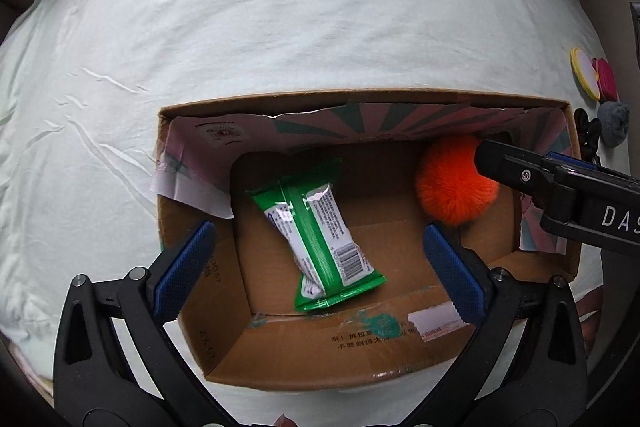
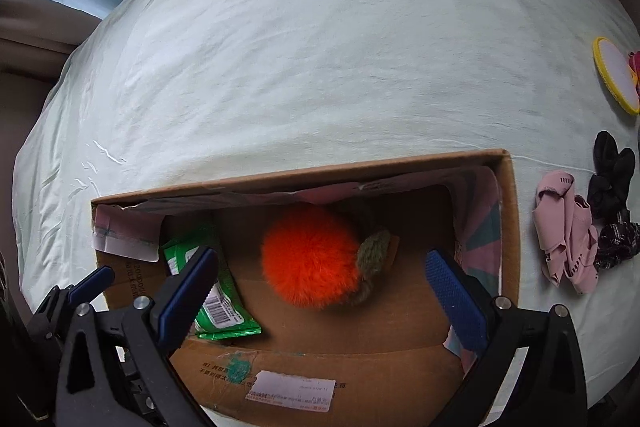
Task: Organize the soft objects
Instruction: 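Lift both tools away from the box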
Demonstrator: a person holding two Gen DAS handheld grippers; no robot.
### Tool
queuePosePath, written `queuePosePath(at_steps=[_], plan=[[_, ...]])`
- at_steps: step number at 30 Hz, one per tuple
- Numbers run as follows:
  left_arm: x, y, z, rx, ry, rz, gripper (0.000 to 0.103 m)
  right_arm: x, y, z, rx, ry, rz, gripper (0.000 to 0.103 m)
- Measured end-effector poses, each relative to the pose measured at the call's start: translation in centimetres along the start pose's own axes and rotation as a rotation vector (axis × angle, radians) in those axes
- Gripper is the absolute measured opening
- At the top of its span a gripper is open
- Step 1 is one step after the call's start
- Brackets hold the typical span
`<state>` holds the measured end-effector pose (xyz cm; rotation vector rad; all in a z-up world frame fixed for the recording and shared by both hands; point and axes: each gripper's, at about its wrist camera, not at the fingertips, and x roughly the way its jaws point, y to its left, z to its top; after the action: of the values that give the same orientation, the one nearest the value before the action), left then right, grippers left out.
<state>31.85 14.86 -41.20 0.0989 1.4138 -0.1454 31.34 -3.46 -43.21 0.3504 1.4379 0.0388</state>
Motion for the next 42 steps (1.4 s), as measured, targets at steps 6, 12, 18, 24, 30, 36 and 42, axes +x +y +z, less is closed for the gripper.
queuePosePath(at_steps=[6,12,18,24,30,36,42], plan=[[-2.0,-0.1,-0.9,0.016,-0.035,0.001,0.103,-2.4,-0.4,-1.1,0.011,-0.035,0.023,0.103],[-5.2,-0.4,-2.1,0.025,-0.082,0.024,0.103,-6.1,0.3,-3.2,-0.010,-0.097,0.030,0.103],[-10.6,0.3,-4.6,0.017,-0.159,0.023,0.103,-10.8,2.0,-5.3,-0.039,-0.167,0.026,0.103],[-16.6,0.9,-7.3,0.011,-0.273,-0.026,0.103,-17.1,3.6,-8.9,-0.149,-0.294,-0.056,0.103],[-22.1,1.3,-10.1,-0.023,-0.395,-0.010,0.103,-23.3,3.6,-13.2,-0.193,-0.455,-0.058,0.103],[-25.9,0.3,-12.1,-0.030,-0.477,0.032,0.103,-28.6,1.8,-17.0,-0.184,-0.619,-0.065,0.103],[-29.5,-3.1,-14.4,-0.074,-0.560,0.038,0.103,-32.8,-2.8,-19.5,-0.163,-0.734,-0.078,0.103]])
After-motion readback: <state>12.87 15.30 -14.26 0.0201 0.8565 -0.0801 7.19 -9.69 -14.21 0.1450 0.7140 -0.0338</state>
